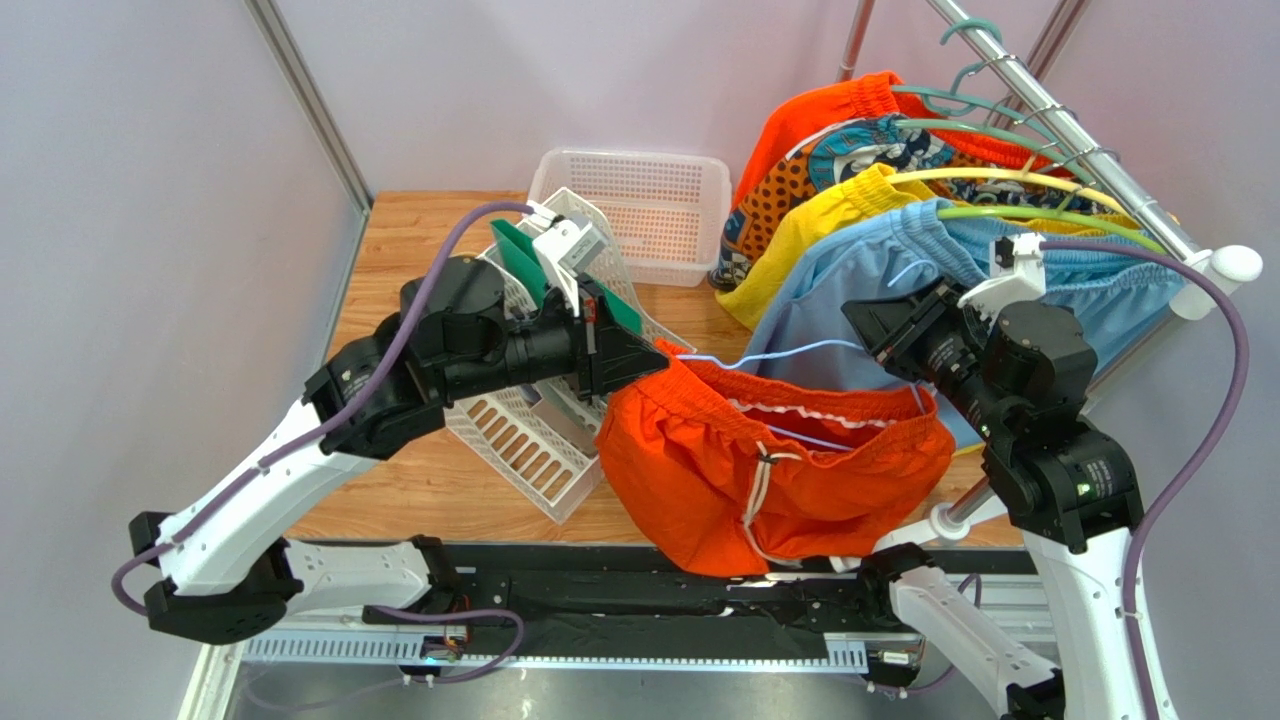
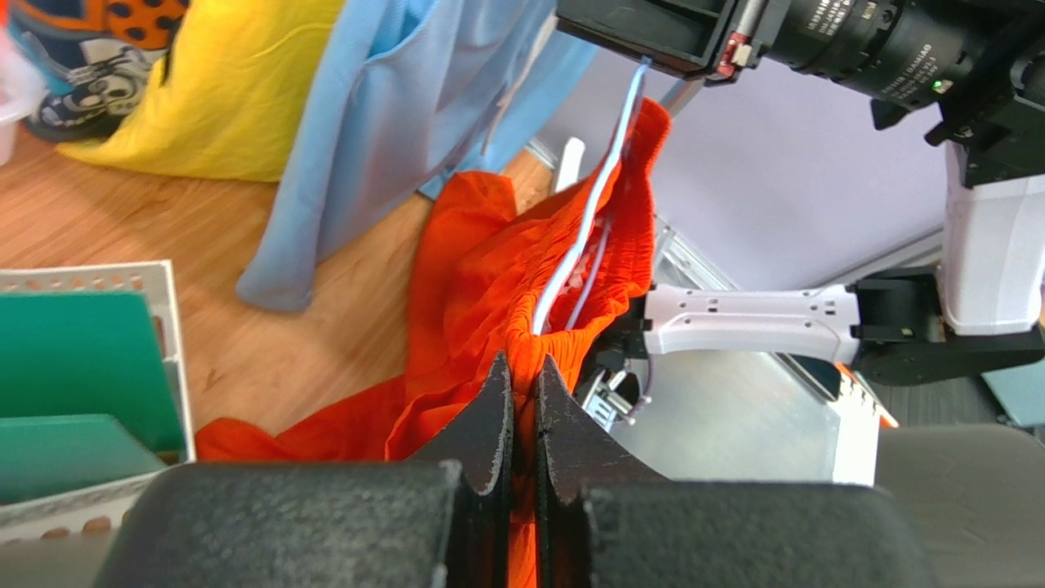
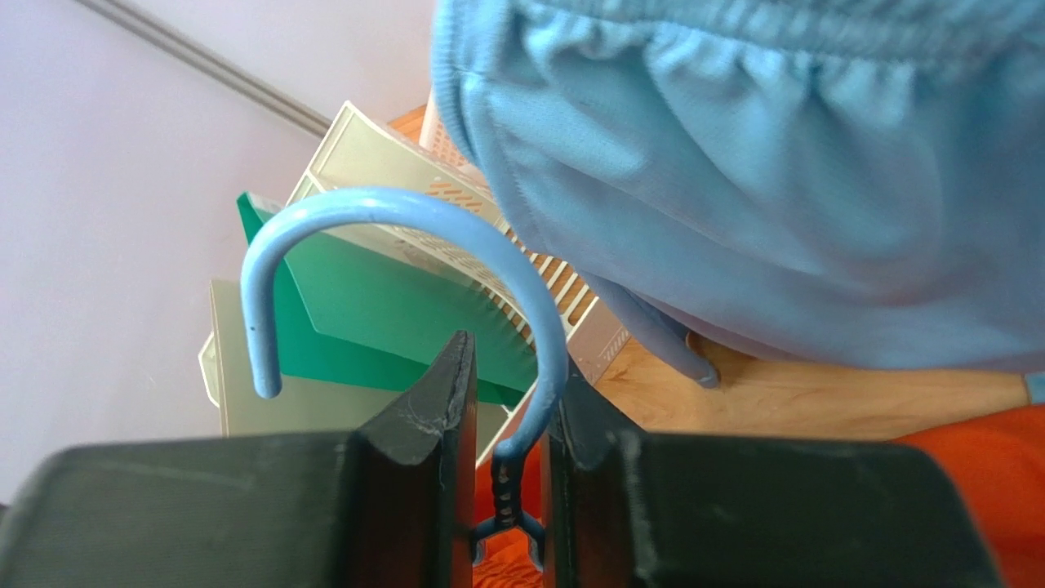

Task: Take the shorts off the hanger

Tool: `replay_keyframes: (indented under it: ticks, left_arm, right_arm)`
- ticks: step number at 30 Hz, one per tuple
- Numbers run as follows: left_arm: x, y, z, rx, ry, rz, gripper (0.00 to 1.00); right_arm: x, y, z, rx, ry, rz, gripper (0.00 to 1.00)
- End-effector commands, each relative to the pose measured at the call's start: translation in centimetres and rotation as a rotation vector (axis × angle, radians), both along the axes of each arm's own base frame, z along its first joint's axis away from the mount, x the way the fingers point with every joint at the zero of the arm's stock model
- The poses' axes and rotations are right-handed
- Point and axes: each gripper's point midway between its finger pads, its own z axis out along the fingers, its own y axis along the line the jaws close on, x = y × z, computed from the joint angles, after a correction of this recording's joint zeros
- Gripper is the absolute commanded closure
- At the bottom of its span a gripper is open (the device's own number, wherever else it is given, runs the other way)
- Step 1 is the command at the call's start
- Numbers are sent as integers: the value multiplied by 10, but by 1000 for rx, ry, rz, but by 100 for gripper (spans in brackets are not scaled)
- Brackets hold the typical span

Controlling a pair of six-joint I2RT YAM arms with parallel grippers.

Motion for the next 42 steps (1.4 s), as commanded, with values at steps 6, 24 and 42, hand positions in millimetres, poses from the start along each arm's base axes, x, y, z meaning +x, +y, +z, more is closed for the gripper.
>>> replay_keyframes:
  ticks: [6,24,42]
  left_arm:
    - [5,44,7,-91,-6,175,100]
    - [14,30,-9,-114,55,145,100]
    - [56,-49,2,-83,162,-37,100]
  right_arm:
    - [7,-9,2,255,30,-165,100]
    - [8,46,44,519,17,105,100]
    - [-41,30,102,448,-183,156,100]
